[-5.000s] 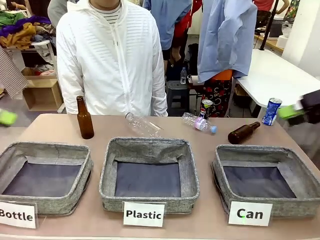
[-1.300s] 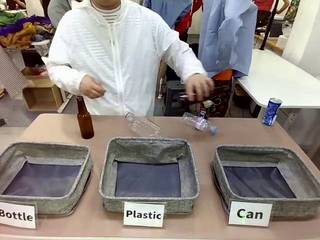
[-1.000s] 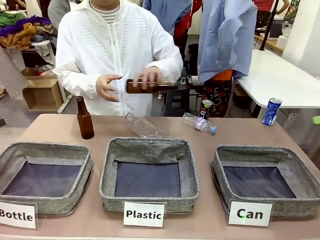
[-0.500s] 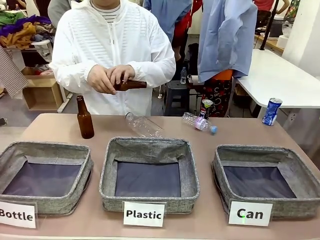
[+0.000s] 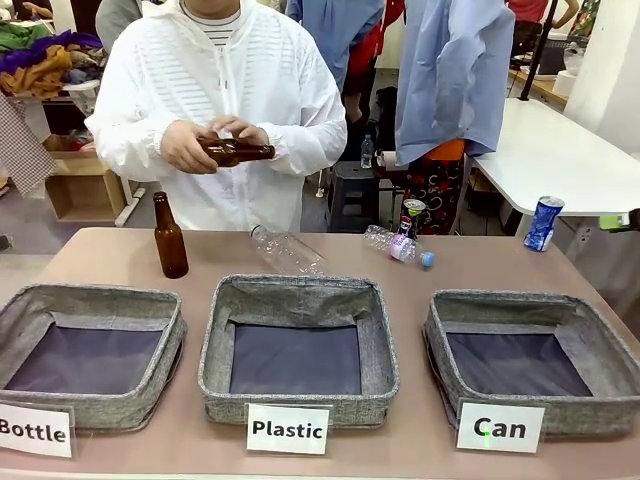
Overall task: Sort the can waste into the basket.
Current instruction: Pick up the can waste from the table and place it in the right Fabric basket.
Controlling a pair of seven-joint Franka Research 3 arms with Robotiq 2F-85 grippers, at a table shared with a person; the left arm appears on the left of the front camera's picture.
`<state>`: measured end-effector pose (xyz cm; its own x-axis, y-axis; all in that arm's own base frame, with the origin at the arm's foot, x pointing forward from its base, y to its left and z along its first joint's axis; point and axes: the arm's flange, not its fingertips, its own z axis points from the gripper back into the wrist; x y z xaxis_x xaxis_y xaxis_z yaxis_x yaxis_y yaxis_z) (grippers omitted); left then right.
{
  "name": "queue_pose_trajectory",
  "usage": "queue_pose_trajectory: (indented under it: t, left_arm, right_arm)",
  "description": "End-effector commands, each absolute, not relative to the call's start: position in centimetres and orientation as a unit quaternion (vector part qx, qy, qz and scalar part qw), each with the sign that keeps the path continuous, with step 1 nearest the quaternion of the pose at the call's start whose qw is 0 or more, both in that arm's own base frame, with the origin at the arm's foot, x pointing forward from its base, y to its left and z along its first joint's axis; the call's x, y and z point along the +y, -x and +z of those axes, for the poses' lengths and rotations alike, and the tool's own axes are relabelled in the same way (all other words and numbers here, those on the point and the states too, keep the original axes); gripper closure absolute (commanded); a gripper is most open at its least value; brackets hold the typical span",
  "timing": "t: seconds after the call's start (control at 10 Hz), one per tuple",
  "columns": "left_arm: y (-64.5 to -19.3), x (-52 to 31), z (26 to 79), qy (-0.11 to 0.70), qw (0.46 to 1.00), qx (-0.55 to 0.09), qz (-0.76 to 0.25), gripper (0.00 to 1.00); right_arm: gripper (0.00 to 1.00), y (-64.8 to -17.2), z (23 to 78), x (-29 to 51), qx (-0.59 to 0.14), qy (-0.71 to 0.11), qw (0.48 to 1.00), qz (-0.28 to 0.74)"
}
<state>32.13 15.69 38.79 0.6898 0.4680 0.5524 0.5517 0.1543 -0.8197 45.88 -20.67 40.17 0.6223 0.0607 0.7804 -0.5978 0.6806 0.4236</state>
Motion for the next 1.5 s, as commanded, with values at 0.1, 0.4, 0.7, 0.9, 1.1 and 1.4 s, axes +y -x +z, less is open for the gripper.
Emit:
queue_pose_trajectory:
  t: [0.1,0.4,0.7,0.9,1.1,1.4]
  left_arm:
    - [-26.2,24.7,45.2,0.661,0.605,-0.443,-0.032,0.00]
    - [-20.3,30.3,45.9,0.646,0.591,-0.483,-0.037,0.00]
    - [-17.1,33.1,45.4,0.637,0.559,-0.530,-0.024,0.00]
    - [-17.7,33.2,44.8,0.644,0.554,-0.527,-0.011,0.00]
    - [-18.9,32.6,44.7,0.644,0.565,-0.516,-0.007,0.00]
    - [-21.1,31.3,44.1,0.654,0.582,-0.483,-0.017,0.00]
  right_arm:
    - [0.00,-48.7,35.8,-25.9,-0.470,-0.328,0.773,0.273]
    - [0.00,-51.9,31.4,-28.5,-0.544,-0.270,0.741,0.288]
    - [0.00,-54.0,29.0,-28.8,-0.558,-0.275,0.724,0.299]
    - [0.00,-54.0,28.6,-28.5,-0.557,-0.278,0.721,0.303]
    - [0.00,-54.0,28.2,-28.1,-0.544,-0.280,0.735,0.293]
    - [0.00,-56.0,27.1,-27.4,-0.571,-0.259,0.719,0.299]
